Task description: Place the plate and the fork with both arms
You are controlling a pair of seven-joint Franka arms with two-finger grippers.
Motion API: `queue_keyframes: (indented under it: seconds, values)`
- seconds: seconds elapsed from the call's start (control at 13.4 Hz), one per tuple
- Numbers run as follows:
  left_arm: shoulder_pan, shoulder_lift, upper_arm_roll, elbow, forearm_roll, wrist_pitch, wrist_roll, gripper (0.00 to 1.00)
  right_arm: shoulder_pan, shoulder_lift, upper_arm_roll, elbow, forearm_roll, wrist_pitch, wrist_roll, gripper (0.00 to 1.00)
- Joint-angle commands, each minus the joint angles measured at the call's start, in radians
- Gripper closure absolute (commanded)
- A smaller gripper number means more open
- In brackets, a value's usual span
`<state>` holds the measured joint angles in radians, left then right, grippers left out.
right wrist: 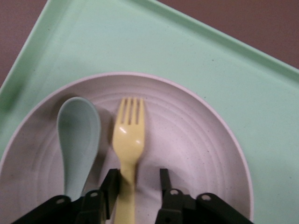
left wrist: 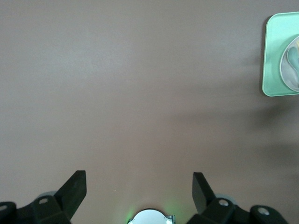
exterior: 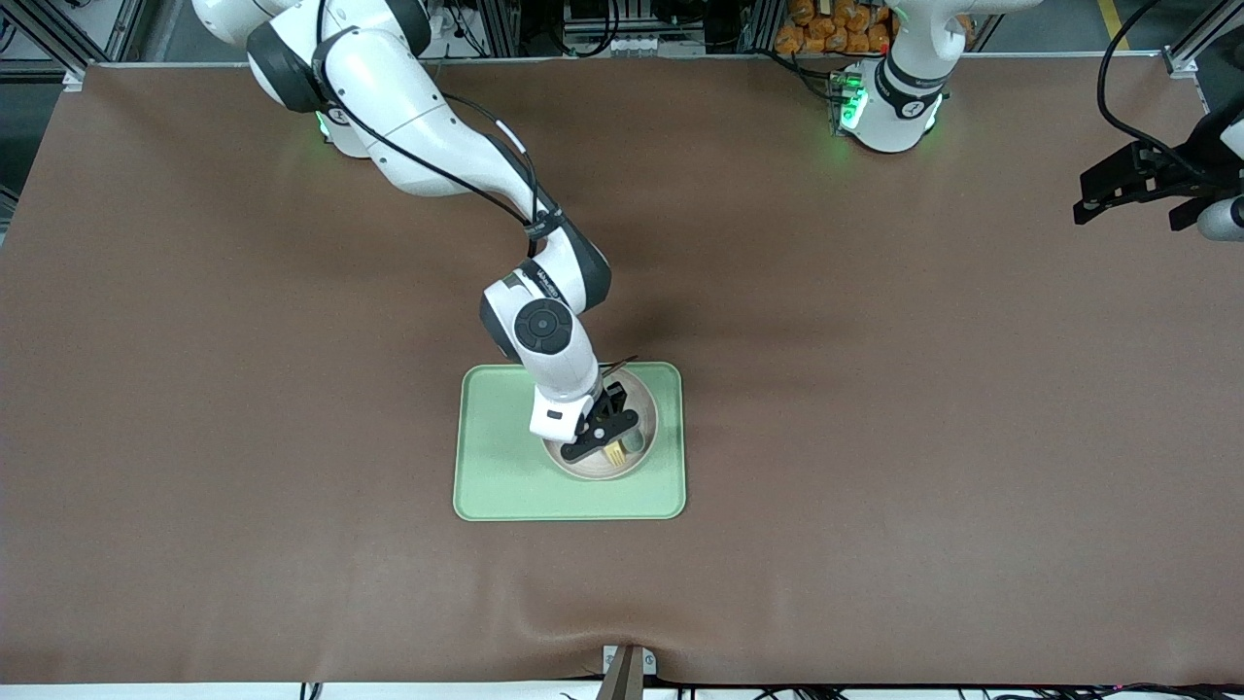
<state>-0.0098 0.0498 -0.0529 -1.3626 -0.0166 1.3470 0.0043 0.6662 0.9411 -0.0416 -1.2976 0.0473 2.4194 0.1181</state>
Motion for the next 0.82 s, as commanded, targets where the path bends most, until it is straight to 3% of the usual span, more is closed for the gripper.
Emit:
queue_keyframes:
  seconds: [0.0,0.37,0.74]
  values:
    - [0.021,0.012,0.007,0.0,-0.023,0.001,0.002,0.0,-0.003,0.013,-0.007,0.027,-0.018,-0.002,0.029,1.0]
    - [0.028,0.004,0.004,-0.092,-0.026,0.057,0.005,0.0,-0.025,-0.021,-0.006,0.037,-0.007,-0.042,0.081,1.0]
    - [0.025,0.009,0.001,-0.086,-0.026,0.075,-0.009,0.0,-0.101,-0.085,-0.003,0.055,0.04,-0.118,0.13,1.0]
